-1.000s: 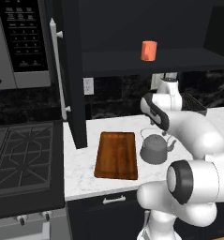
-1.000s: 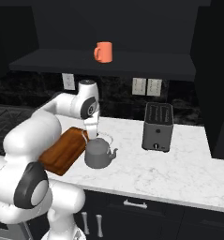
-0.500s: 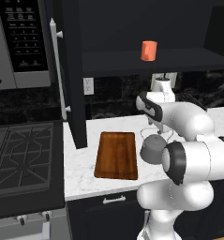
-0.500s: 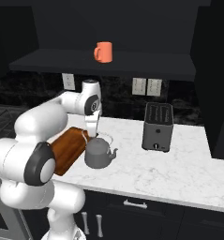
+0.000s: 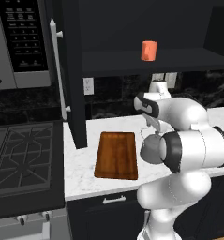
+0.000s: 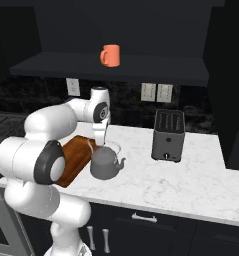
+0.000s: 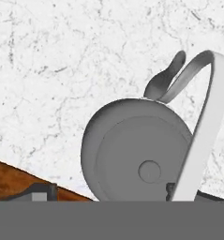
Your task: Pick the kettle from the counter and place it on the tray. Then pick the mug from the cabinet and place it on the tray. Then close the cabinet doors.
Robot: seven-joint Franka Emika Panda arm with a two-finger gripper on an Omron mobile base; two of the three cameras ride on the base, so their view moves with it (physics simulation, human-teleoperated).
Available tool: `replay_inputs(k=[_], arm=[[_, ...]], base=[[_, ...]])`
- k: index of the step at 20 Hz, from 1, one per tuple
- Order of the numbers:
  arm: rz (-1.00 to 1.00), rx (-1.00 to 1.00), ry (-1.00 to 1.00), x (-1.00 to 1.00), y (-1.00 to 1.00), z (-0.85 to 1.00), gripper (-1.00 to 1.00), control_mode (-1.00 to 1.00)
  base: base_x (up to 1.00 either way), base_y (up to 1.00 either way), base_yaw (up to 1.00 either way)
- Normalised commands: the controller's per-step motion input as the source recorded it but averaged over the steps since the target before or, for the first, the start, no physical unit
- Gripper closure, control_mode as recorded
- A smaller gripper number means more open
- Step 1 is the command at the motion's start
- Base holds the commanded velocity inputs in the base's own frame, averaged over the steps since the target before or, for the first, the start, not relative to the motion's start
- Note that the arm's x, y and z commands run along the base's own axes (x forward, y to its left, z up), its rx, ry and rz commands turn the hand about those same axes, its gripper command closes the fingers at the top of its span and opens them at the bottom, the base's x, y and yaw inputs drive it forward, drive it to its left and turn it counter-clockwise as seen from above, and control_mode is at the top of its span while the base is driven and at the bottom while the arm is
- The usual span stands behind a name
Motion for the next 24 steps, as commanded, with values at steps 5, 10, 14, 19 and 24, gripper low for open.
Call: replay_inputs(k=[5,10,14,19,24], arm=[[0.00,0.00,0.00,0.00,0.00,0.00,1.00,-1.00],[0.01,0.00,0.01,-0.02,0.13,0.21,1.00,-1.00],[0.01,0.00,0.00,-0.06,0.29,0.48,1.00,-1.00],[0.03,0.00,0.00,0.00,0.36,0.25,1.00,-1.00],[0.12,0.00,-0.01,0.00,0.45,0.00,1.00,-1.00]], base=[[0.00,0.00,0.00],[0.00,0.00,0.00],[0.00,0.00,0.00],[0.00,0.00,0.00],[0.00,0.00,0.00]])
